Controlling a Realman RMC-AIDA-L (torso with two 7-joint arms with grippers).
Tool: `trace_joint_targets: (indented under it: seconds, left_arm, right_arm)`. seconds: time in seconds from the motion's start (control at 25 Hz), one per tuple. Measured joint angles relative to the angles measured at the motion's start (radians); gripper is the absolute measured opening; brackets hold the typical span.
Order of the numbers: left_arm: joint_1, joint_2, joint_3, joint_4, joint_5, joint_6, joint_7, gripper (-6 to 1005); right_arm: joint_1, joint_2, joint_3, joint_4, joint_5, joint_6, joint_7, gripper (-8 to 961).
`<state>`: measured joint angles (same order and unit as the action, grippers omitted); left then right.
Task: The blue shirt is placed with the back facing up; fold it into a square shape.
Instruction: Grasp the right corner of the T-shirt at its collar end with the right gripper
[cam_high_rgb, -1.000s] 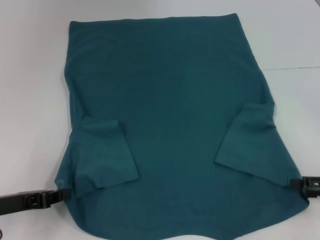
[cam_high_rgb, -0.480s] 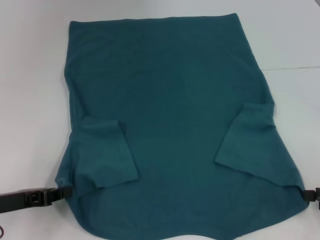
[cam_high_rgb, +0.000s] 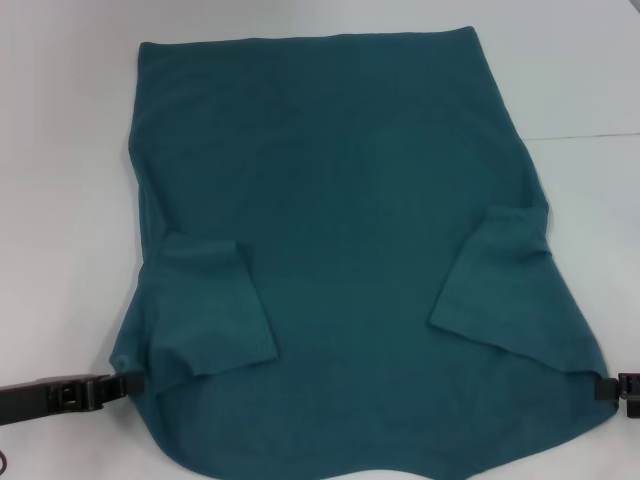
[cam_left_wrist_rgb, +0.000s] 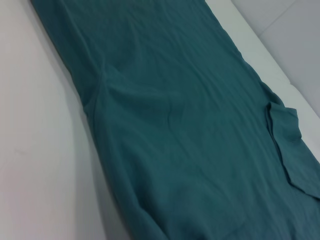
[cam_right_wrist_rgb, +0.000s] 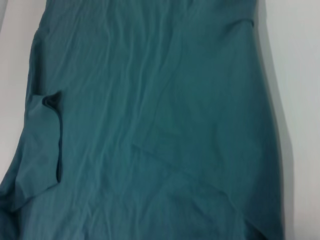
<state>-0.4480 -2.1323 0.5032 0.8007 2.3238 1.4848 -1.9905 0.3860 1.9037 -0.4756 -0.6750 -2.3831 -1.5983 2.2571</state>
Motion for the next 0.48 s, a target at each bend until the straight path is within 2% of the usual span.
trace_joint_targets:
  seconds: [0.48]
  left_arm:
    - [0.000, 0.000, 0.000, 0.000, 0.000, 0.000, 0.001, 21]
  right_arm:
    - [0.021, 0.000, 0.000, 0.001, -0.025, 0.008, 0.012, 920]
